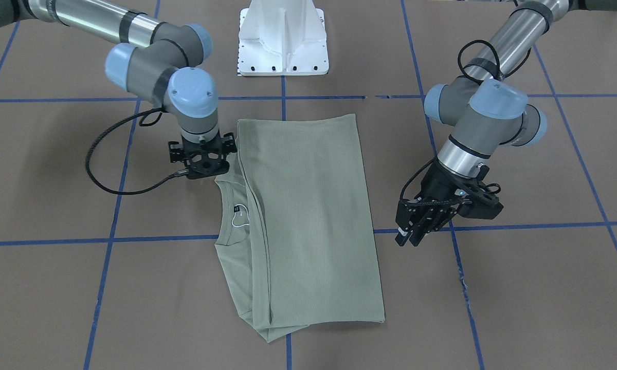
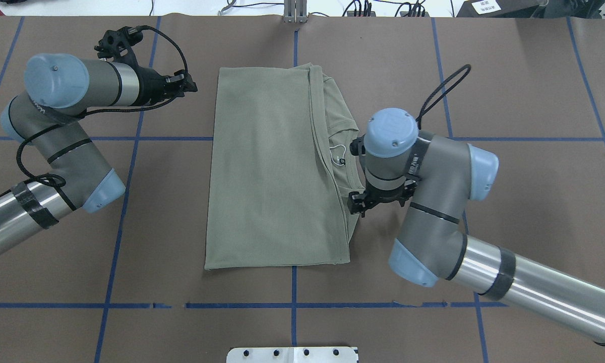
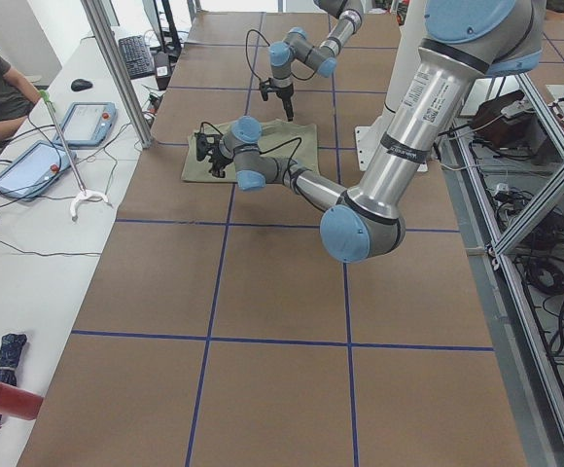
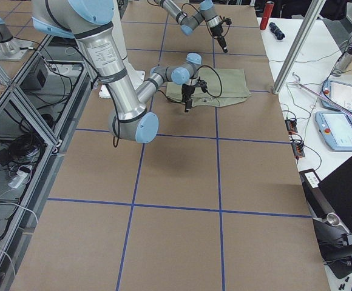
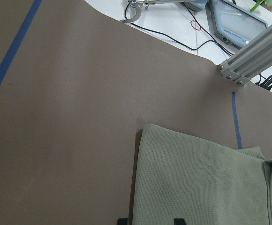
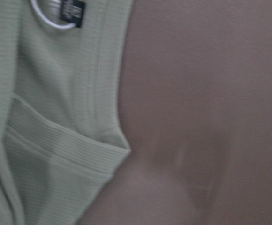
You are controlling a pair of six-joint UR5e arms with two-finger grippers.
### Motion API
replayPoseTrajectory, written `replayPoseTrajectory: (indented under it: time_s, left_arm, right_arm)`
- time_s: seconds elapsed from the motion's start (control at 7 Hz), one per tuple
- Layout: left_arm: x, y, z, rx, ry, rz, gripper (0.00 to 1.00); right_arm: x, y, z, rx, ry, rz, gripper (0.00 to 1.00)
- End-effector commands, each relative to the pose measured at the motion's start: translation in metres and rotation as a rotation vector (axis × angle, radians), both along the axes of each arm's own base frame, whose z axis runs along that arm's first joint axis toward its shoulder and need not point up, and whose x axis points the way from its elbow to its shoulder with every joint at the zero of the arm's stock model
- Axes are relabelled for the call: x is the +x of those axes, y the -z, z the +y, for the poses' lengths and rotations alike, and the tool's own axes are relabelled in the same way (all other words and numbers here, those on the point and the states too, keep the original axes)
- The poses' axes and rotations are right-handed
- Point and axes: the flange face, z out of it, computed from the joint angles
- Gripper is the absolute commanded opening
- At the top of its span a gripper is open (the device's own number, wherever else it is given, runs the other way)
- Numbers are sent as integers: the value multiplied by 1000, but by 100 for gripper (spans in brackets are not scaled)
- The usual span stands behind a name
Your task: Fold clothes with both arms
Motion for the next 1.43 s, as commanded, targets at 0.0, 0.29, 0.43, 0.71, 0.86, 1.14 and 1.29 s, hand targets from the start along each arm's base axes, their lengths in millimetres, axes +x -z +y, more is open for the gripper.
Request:
replayPoseTrajectory:
  time_s: [0.0,0.29,0.43,0.71,0.86,1.14,1.29]
  left_arm:
    - [-1,6,3,6,-8,10,44]
    - [-2,6,3,7,-10,11,44]
    - [-2,6,3,7,-10,11,44]
    - [-3,0,5,0,-11,6,44]
    - [-4,0,6,2,-11,7,44]
    - [-4,0,6,2,-13,8,44]
    - [-4,-2,7,-2,-23,8,44]
  right_arm:
    - [19,55,-5,-7,7,25,100]
    - [-13,80,-27,11,-6,-6,100]
    - [-42,94,-47,3,-48,-23,100]
    - [-86,119,-76,-16,-72,-8,100]
    - [-93,109,-82,-2,-78,-5,100]
    - [-100,91,-92,18,-82,11,100]
    - [-97,84,-100,26,-93,29,100]
